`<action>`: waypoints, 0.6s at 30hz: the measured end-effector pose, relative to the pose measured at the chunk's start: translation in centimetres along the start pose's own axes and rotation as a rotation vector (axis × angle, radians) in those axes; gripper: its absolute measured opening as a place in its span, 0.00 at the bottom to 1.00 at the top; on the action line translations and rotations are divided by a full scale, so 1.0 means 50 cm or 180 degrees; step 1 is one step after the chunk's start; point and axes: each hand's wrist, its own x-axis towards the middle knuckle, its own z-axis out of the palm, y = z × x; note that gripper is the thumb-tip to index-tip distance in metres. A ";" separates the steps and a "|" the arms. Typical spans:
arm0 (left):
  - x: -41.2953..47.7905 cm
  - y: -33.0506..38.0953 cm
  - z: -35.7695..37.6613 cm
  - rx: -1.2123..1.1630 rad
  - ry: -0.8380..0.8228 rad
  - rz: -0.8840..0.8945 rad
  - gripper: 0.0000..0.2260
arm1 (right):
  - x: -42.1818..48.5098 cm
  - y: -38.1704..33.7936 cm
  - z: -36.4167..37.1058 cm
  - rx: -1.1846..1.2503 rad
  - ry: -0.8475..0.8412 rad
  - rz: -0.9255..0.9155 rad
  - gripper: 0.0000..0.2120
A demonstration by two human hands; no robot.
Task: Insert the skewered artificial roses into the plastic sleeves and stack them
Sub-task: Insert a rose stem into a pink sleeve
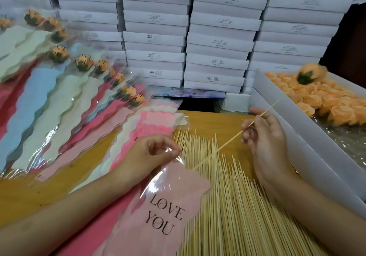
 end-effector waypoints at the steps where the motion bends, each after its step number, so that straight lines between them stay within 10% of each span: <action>1: 0.002 0.000 0.001 -0.0029 -0.0006 0.0017 0.02 | 0.001 -0.001 0.000 0.0059 0.0043 -0.0011 0.11; 18: 0.000 0.001 0.005 -0.0219 0.0080 0.0184 0.07 | -0.004 0.003 0.002 0.0235 0.0060 0.0270 0.11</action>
